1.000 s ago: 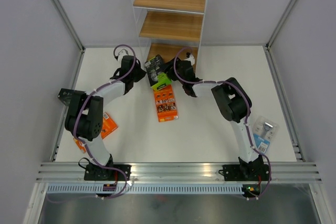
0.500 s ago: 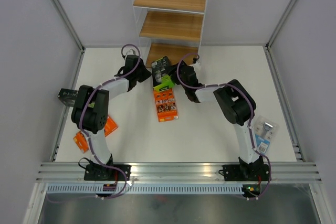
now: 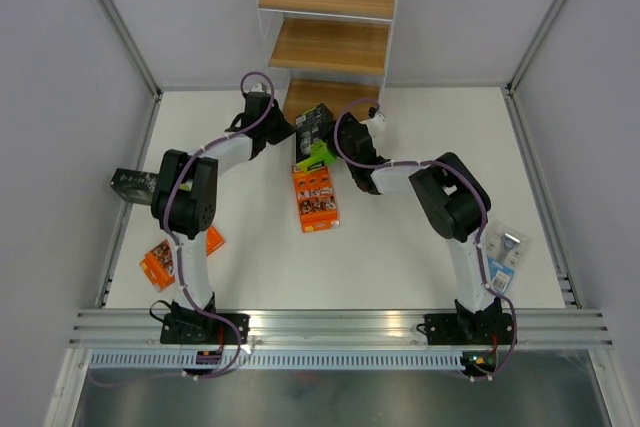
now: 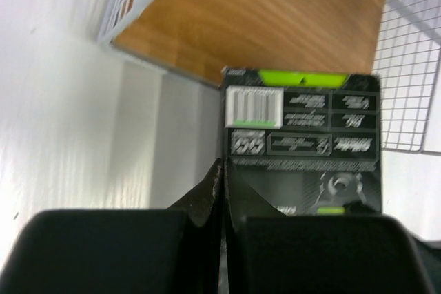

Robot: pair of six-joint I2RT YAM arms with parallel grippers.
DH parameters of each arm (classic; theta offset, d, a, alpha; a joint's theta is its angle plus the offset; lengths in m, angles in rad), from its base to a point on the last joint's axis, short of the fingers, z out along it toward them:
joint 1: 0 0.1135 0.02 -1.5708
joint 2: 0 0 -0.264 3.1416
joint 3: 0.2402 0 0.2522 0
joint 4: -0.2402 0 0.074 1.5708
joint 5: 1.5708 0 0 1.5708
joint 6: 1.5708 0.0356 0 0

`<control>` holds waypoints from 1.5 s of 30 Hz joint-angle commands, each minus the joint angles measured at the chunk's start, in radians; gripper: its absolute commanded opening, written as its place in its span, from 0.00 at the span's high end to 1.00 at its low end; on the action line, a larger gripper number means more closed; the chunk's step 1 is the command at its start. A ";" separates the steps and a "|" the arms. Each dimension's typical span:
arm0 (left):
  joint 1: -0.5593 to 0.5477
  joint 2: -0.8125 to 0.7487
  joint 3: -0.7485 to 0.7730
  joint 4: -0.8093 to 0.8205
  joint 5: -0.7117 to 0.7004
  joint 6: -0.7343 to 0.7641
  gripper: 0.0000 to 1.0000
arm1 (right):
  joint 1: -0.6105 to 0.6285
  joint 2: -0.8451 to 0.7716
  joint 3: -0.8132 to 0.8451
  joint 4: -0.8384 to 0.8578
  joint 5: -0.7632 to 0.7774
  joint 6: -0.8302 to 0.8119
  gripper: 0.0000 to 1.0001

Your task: Place and organize the shaving razors onto the shelf

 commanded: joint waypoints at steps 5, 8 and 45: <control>-0.005 0.091 0.133 -0.001 0.102 0.035 0.98 | -0.010 -0.040 0.095 0.090 0.178 -0.079 0.60; -0.005 0.105 0.141 0.000 0.118 0.024 0.98 | 0.016 -0.037 0.137 0.096 0.201 -0.145 0.60; 0.043 -0.097 -0.063 -0.077 0.046 0.078 0.74 | 0.165 0.066 0.519 -0.227 0.436 -0.685 0.56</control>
